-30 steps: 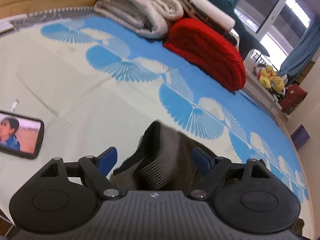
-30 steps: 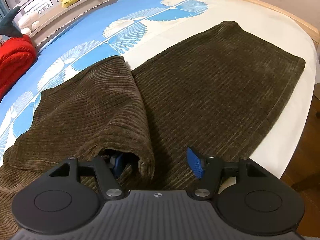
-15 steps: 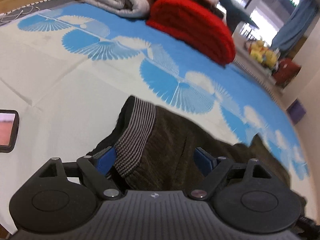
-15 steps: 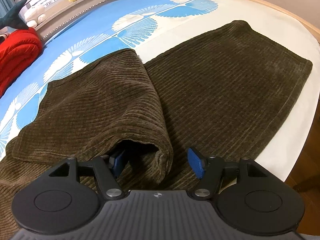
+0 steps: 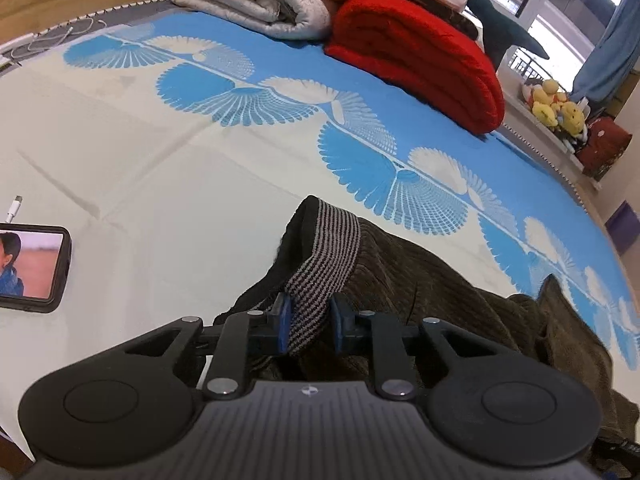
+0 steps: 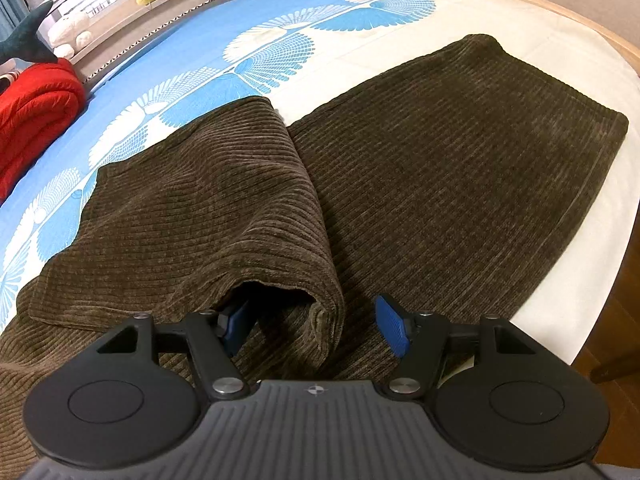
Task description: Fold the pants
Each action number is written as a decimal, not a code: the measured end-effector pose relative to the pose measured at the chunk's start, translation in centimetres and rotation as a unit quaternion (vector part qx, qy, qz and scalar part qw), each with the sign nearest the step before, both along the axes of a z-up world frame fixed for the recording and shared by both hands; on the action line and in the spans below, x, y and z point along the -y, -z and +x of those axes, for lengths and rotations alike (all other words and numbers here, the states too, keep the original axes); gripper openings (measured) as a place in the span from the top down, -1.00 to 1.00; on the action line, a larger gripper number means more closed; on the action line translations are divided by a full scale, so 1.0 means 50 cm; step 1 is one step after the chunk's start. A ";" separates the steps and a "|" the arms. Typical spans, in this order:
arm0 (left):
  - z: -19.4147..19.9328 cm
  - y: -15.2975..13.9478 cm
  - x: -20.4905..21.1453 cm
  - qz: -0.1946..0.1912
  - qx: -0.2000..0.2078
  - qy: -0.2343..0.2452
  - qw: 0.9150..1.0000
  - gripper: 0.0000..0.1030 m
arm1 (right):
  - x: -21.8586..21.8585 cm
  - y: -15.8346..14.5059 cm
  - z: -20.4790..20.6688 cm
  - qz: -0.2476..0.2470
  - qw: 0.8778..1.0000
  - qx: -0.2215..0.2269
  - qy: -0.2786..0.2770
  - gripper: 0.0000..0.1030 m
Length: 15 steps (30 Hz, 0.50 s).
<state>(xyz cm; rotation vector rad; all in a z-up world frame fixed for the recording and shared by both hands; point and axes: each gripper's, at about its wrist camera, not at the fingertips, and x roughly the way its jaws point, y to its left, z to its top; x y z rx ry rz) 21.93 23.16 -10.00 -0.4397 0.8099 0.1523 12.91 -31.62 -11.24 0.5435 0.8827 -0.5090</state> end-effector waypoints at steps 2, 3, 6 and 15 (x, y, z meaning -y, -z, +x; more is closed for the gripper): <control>-0.001 0.001 -0.014 -0.019 -0.003 -0.001 1.000 0.54 | -0.002 0.001 0.000 -0.002 1.000 -0.001 -0.001 -0.32; 0.000 0.004 -0.021 -0.031 -0.005 -0.001 1.000 0.53 | -0.002 0.001 0.000 -0.002 1.000 0.000 0.000 -0.32; 0.003 0.008 -0.035 -0.047 -0.006 -0.003 0.999 0.32 | -0.002 0.001 -0.002 0.003 1.000 0.002 0.002 -0.32; 0.022 0.034 0.009 -0.026 -0.033 0.025 0.999 -0.15 | 0.006 0.002 -0.004 0.012 1.000 0.005 0.001 -0.33</control>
